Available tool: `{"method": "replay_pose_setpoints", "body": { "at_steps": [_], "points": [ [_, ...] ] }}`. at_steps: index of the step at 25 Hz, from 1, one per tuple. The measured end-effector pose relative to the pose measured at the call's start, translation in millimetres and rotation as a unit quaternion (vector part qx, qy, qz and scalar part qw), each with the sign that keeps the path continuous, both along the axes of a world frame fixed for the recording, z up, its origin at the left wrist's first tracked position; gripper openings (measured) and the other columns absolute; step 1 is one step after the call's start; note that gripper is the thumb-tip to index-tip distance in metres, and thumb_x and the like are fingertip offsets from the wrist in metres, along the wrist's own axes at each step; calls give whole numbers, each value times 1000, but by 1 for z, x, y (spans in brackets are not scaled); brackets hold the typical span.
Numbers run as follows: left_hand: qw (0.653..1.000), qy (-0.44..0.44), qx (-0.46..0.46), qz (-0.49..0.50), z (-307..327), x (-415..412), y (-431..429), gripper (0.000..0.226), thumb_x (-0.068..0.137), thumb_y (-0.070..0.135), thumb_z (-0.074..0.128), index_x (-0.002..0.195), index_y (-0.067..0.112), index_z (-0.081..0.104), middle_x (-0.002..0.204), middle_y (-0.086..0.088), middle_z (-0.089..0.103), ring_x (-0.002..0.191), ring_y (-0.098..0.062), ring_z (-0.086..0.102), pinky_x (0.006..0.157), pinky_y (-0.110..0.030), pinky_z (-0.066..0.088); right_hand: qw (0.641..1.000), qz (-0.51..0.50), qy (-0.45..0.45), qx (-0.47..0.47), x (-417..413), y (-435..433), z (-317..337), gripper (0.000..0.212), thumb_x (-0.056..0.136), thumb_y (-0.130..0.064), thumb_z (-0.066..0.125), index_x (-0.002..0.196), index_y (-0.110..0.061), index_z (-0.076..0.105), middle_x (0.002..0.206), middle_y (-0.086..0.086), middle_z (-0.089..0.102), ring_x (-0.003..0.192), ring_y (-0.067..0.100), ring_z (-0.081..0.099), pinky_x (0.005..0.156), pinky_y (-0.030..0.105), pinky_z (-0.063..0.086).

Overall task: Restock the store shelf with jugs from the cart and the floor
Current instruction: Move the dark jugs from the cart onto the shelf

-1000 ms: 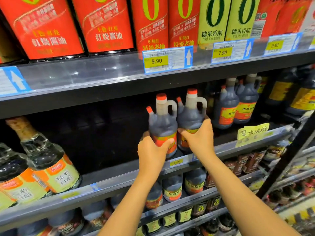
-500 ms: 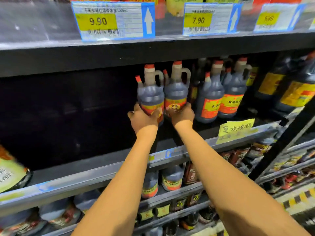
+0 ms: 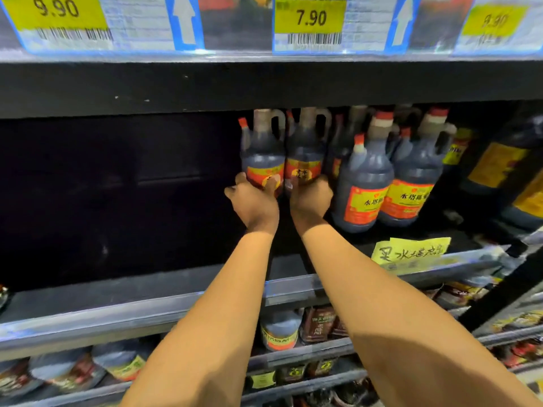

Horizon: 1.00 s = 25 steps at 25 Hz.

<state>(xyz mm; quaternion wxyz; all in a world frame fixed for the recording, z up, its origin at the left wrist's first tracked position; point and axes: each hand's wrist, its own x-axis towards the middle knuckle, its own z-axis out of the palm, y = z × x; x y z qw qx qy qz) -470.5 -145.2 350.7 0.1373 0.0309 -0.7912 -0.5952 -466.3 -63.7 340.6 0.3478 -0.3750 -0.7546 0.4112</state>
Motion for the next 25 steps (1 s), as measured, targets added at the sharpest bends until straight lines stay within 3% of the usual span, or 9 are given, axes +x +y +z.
{"method": "replay_pose_setpoints", "body": {
  "at_steps": [4, 7, 11, 14, 17, 19, 22, 25],
  "points": [
    [996, 1, -92, -15, -2, -24, 4, 55, 87, 35, 66, 131, 6, 51, 124, -17, 56, 112, -28, 55, 84, -24, 40, 993, 46, -90, 61, -8, 15, -3, 39, 94, -19, 50, 125, 5, 52, 130, 22, 55, 123, 34, 50, 100, 37, 37],
    [993, -4, -111, -38, -4, -33, 5, 41, 93, 28, 60, 124, 3, 52, 124, -16, 61, 116, -29, 57, 84, -25, 40, 987, 84, -112, 75, -14, 20, 0, 42, 98, -18, 41, 134, 5, 44, 141, 22, 44, 133, 32, 40, 108, 32, 26],
    [989, -67, -105, -74, -2, -32, 2, 39, 97, 26, 51, 129, 3, 46, 131, -16, 55, 120, -31, 54, 83, -28, 41, 987, 109, -114, 41, -9, 8, -4, 39, 95, -19, 49, 129, 0, 50, 134, 21, 51, 126, 33, 47, 102, 34, 36],
    [980, -105, -149, -85, -4, -15, -5, 51, 95, 33, 51, 135, 4, 40, 143, -23, 41, 132, -39, 40, 106, -44, 38, 982, 139, -130, 17, 10, -2, -8, 43, 84, -23, 59, 122, -3, 53, 123, 20, 60, 115, 38, 56, 95, 38, 45],
    [935, -115, -303, -146, 3, 16, -16, 67, 97, 38, 44, 150, 8, 16, 156, -22, 16, 144, -41, 14, 117, -50, 17, 948, 202, -224, 102, 35, -11, 1, 39, 85, -33, 55, 115, -9, 57, 117, 17, 64, 111, 38, 59, 89, 38, 48],
    [894, -97, -401, -176, 10, 35, -25, 67, 98, 33, 42, 151, 9, 8, 158, -19, 12, 145, -40, 8, 118, -48, 12, 923, 218, -259, 180, 62, -18, 13, 33, 86, -28, 55, 111, -6, 59, 114, 19, 64, 108, 39, 60, 85, 38, 49],
    [836, -15, -503, -220, 16, 68, -39, 68, 97, 36, 44, 150, 6, 13, 156, -22, 16, 144, -43, 9, 118, -51, 12, 893, 208, -296, 269, 110, -29, 22, 33, 85, -23, 56, 109, 0, 54, 113, 23, 61, 107, 40, 57, 80, 40, 47],
    [793, 72, -545, -263, 21, 101, -51, 67, 96, 41, 45, 147, 4, 23, 152, -27, 24, 142, -46, 16, 115, -52, 18, 875, 157, -340, 308, 160, -43, 33, 38, 87, -27, 58, 114, -1, 49, 119, 19, 56, 113, 37, 51, 84, 41, 45]
  ]
}}
